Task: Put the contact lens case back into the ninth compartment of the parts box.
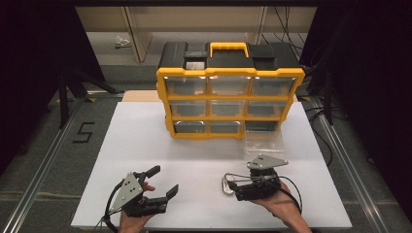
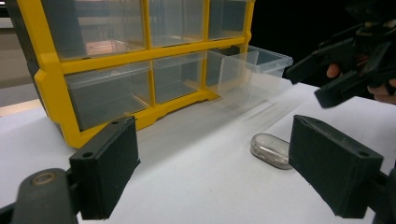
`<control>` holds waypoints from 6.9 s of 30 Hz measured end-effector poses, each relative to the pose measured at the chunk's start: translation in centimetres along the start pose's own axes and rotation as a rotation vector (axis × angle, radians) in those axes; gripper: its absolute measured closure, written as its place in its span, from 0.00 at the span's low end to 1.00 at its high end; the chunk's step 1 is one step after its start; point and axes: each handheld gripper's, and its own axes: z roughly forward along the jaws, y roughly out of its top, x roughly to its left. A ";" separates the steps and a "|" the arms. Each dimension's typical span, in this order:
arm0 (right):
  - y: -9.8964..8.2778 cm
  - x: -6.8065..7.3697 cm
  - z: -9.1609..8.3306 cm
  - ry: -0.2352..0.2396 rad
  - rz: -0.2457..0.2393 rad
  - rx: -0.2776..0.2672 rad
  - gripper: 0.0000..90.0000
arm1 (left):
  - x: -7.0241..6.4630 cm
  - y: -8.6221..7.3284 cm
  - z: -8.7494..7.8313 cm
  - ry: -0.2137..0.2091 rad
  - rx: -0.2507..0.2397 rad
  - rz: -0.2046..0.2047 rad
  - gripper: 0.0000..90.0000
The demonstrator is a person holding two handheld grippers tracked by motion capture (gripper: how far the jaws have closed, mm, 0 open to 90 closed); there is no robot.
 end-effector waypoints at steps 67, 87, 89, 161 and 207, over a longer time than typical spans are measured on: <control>-0.9 1.8 7.2 0.008 -0.096 0.321 0.55 | -0.2 0.0 0.3 -0.025 0.007 0.007 0.18; 0.6 0.7 4.8 0.019 -0.061 0.191 0.55 | -0.1 0.0 0.3 -0.024 0.004 -0.001 0.18; 0.7 0.6 4.6 0.020 -0.063 0.177 0.55 | -0.1 0.0 0.2 -0.025 0.004 -0.001 0.18; 2.6 -1.9 0.2 0.001 -0.018 -0.065 0.55 | 0.2 0.1 0.0 -0.017 -0.010 -0.033 0.18; 2.9 -5.5 -2.7 -0.083 0.059 -0.175 0.55 | 0.3 0.1 -0.1 -0.015 -0.023 -0.046 0.18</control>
